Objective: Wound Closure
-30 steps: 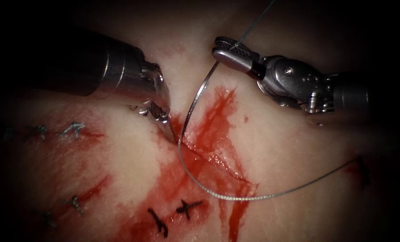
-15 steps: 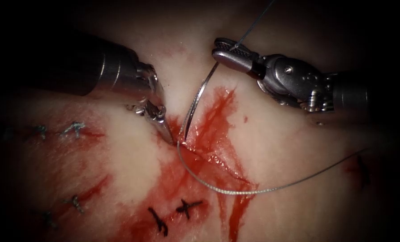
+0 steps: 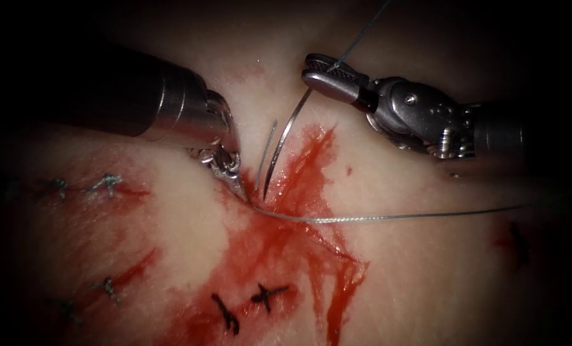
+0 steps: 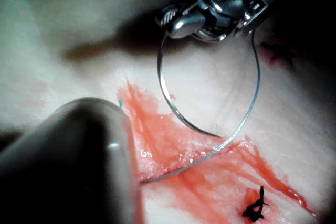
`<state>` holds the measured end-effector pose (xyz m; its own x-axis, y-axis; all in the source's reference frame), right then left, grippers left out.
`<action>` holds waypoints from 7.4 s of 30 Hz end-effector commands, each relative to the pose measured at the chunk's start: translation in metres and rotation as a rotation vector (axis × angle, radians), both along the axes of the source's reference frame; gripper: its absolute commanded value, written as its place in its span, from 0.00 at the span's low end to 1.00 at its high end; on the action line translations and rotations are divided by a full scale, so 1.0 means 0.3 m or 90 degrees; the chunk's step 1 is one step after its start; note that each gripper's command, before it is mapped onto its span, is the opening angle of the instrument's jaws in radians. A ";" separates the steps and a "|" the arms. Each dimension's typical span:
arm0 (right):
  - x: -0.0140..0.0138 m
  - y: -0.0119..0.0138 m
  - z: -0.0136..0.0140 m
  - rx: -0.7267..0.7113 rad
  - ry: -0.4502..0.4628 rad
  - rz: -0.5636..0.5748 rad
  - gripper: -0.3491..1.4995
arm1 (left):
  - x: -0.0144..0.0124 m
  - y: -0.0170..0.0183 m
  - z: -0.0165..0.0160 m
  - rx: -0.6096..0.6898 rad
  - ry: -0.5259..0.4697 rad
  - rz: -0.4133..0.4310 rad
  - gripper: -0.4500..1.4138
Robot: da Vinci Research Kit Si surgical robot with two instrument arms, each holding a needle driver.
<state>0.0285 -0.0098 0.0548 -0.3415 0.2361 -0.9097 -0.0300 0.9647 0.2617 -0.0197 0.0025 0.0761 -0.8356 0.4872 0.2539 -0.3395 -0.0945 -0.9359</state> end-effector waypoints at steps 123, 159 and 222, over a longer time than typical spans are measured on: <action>0.0097 -0.0093 0.0110 -0.172 -0.144 0.045 0.00 | -0.0020 0.002 -0.005 0.175 -0.092 -0.112 0.00; 0.0050 -0.0051 0.0128 -0.044 -0.125 0.108 0.00 | -0.0022 0.001 -0.005 0.173 -0.095 -0.112 0.00; 0.0019 -0.0032 0.0108 -0.026 -0.131 0.195 0.00 | -0.0026 0.001 -0.006 0.171 -0.098 -0.112 0.00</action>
